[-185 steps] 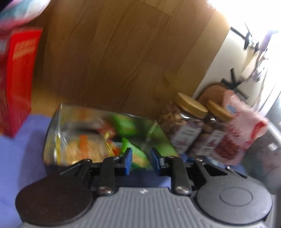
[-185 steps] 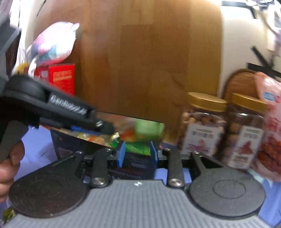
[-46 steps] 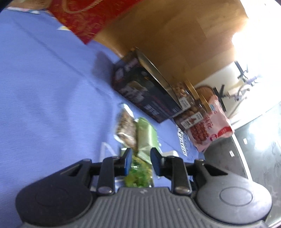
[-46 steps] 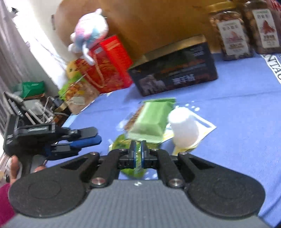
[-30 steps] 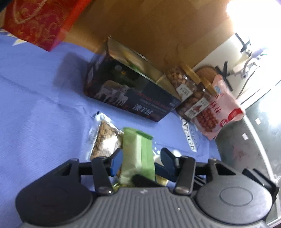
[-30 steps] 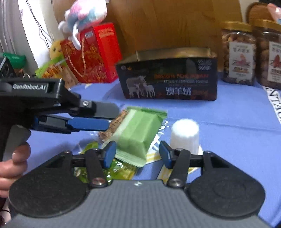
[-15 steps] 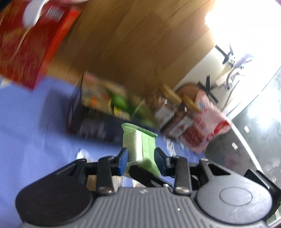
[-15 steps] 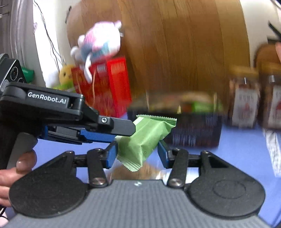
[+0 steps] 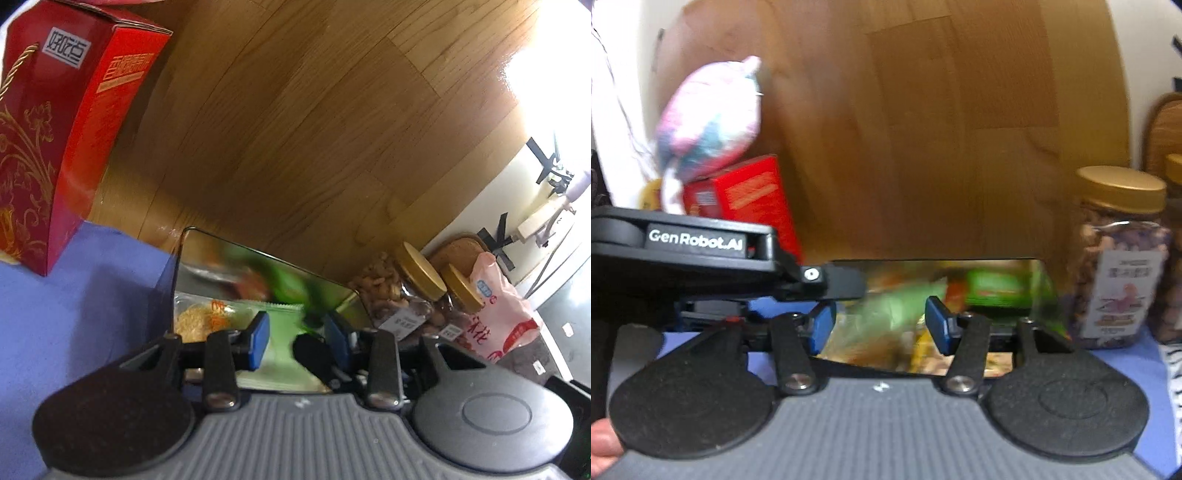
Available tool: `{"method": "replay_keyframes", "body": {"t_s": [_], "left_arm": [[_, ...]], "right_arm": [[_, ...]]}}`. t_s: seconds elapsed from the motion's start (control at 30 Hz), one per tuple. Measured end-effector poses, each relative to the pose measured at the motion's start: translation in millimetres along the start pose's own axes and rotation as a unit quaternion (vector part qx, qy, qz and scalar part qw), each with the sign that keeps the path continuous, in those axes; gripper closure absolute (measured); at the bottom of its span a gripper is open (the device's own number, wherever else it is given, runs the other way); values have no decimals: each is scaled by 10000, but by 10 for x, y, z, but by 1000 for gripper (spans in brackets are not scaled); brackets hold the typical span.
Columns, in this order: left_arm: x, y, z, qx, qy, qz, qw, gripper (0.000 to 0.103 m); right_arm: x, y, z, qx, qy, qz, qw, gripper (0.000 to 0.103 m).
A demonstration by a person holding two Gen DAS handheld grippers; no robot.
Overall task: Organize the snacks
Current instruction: 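Carry the light-green pastry into the black tin box and release, then reach the right gripper to the white cup and close on it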
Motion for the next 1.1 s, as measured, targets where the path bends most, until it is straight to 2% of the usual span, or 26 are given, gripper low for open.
{"method": "replay_keyframes", "body": {"t_s": [0.13, 0.23, 0.3, 0.33, 0.37, 0.43, 0.47, 0.5, 0.57, 0.63, 0.73, 0.83, 0.9, 0.97, 1.07, 1.1], "left_arm": [[-429, 95, 36, 179, 141, 356, 9991, 70], [-859, 75, 254, 247, 4, 521, 9983, 70], [-1084, 63, 460, 282, -51, 585, 9979, 70], [-1183, 58, 577, 292, -61, 571, 9979, 70], [-1263, 58, 673, 313, -50, 547, 9980, 70], [-1389, 67, 873, 394, -5, 455, 9982, 68], [-1420, 79, 952, 448, -24, 390, 9982, 68], [-1443, 87, 1036, 491, -62, 311, 9983, 68], [-1486, 105, 1165, 592, -126, 233, 9979, 68], [-1517, 109, 1254, 655, -175, 162, 9976, 68], [-1535, 149, 1331, 686, -269, 142, 9972, 68], [-1574, 182, 1316, 687, -185, 130, 9974, 68], [-1599, 137, 1287, 549, -152, 70, 9984, 68], [-1602, 108, 1279, 471, -183, 31, 9987, 68], [-1581, 128, 1304, 455, -261, 42, 9986, 68], [-1563, 146, 1309, 470, -290, 61, 9985, 68]], "right_arm": [[-524, 69, -77, 42, 236, -120, 9996, 47], [-1083, 174, 62, 799, 90, -558, 9952, 47], [-1434, 231, 277, 1011, -110, -565, 9932, 48], [-1563, 206, 409, 1004, -271, -592, 9928, 51], [-1678, 164, 535, 926, -373, -601, 9932, 57], [-1842, 46, 796, 506, -562, -530, 9957, 64], [-1896, -1, 915, 384, -670, -489, 9958, 71], [-1927, -16, 1004, 457, -758, -475, 9949, 77], [-1968, 5, 1106, 675, -856, -424, 9931, 77], [-1937, 14, 1094, 427, -800, -203, 9957, 76], [-1796, 128, 965, 98, -590, 230, 9979, 71], [-1642, 173, 908, 171, -561, 211, 9981, 66], [-1529, 158, 891, -33, -544, 263, 9982, 58], [-1396, 126, 888, -247, -555, 266, 9978, 56], [-1238, 171, 884, -343, -594, 357, 9970, 57], [-1228, 188, 889, -269, -619, 276, 9973, 70]]}}
Point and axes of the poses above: each gripper's, at about its wrist camera, not at the fingertips, and x roughly the way its jaws point, y to its right, z to its underside, the point moved 9 cm from there along x, roughly the way its jaws point, and after that the axes turned 11 degrees about y, right-handed, at the moved point
